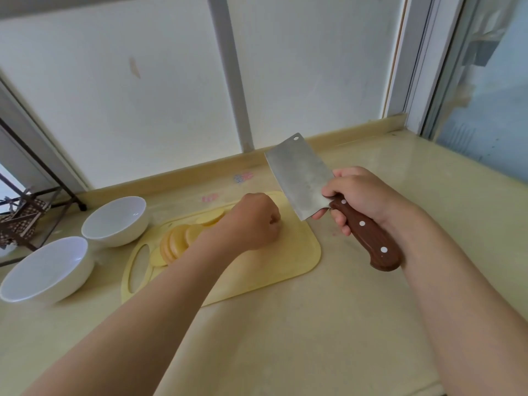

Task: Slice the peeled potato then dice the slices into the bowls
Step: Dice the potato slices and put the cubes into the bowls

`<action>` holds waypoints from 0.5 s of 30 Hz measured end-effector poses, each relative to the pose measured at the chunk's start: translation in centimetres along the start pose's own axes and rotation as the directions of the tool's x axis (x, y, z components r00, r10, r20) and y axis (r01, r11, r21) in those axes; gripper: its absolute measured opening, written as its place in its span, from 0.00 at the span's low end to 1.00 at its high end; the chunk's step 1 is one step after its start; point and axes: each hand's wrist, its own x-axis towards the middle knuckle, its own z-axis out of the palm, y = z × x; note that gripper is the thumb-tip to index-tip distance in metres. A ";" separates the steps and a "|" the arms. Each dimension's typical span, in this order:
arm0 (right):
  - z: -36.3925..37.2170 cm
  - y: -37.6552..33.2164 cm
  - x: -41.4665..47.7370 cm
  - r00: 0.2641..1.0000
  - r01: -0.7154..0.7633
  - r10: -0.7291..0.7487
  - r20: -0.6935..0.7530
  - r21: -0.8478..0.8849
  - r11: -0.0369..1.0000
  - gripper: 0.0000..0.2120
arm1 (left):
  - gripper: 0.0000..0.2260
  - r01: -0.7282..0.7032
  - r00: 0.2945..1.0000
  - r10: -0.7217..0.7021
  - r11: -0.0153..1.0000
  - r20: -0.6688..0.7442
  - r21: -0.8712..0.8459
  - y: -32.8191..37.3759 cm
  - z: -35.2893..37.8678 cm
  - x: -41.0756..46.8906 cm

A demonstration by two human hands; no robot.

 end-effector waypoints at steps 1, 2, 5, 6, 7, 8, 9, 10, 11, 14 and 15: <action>0.0 0.0 0.0 1.000 -0.003 0.003 -0.001 -0.006 1.000 0.08 | 0.09 0.013 1.000 -0.013 1.000 -0.009 -0.012 0.2 0.1 -0.1; 0.0 0.1 0.0 1.000 -0.006 0.006 -0.001 -0.009 1.000 0.07 | 0.09 0.020 1.000 -0.021 0.999 -0.022 -0.030 0.3 0.2 -0.2; 0.0 0.1 0.1 1.000 -0.004 0.004 -0.007 -0.016 1.000 0.05 | 0.06 0.041 0.997 -0.047 0.995 -0.057 -0.095 0.1 0.2 -0.3; -0.1 0.1 0.1 1.000 0.000 0.000 -0.008 -0.021 1.000 0.05 | 0.06 0.055 0.996 -0.063 0.991 -0.062 -0.120 -0.1 0.2 -0.3; -0.1 0.1 0.1 1.000 0.005 -0.005 -0.007 -0.022 1.000 0.06 | 0.06 0.070 0.995 -0.080 0.987 -0.063 -0.146 -0.2 0.1 -0.3; -0.1 0.1 0.0 1.000 0.008 -0.008 -0.008 -0.022 1.000 0.06 | 0.05 0.083 0.993 -0.095 0.982 -0.064 -0.170 -0.4 0.0 -0.3; -0.1 0.1 0.0 1.000 0.010 -0.010 -0.009 -0.021 1.000 0.06 | 0.07 0.093 0.991 -0.109 0.977 -0.074 -0.191 -0.5 -0.1 -0.3; -0.1 0.0 0.0 1.000 0.009 -0.010 -0.010 -0.021 1.000 0.06 | 0.08 0.105 0.987 -0.128 0.970 -0.095 -0.219 -0.6 -0.1 -0.2; -0.1 0.0 -0.1 1.000 0.009 -0.009 -0.011 -0.019 1.000 0.06 | 0.08 0.119 0.980 -0.155 0.958 -0.124 -0.259 -0.7 -0.3 -0.2; -0.1 -0.1 -0.1 1.000 0.006 -0.006 -0.017 -0.013 1.000 0.06 | 0.09 0.163 0.958 -0.241 0.904 -0.156 -0.396 -0.8 -0.8 -0.1; -0.1 -0.1 -0.1 1.000 0.005 -0.005 -0.017 -0.013 1.000 0.06 | 0.10 0.179 0.959 -0.252 0.894 -0.132 -0.411 -0.8 -1.0 -0.1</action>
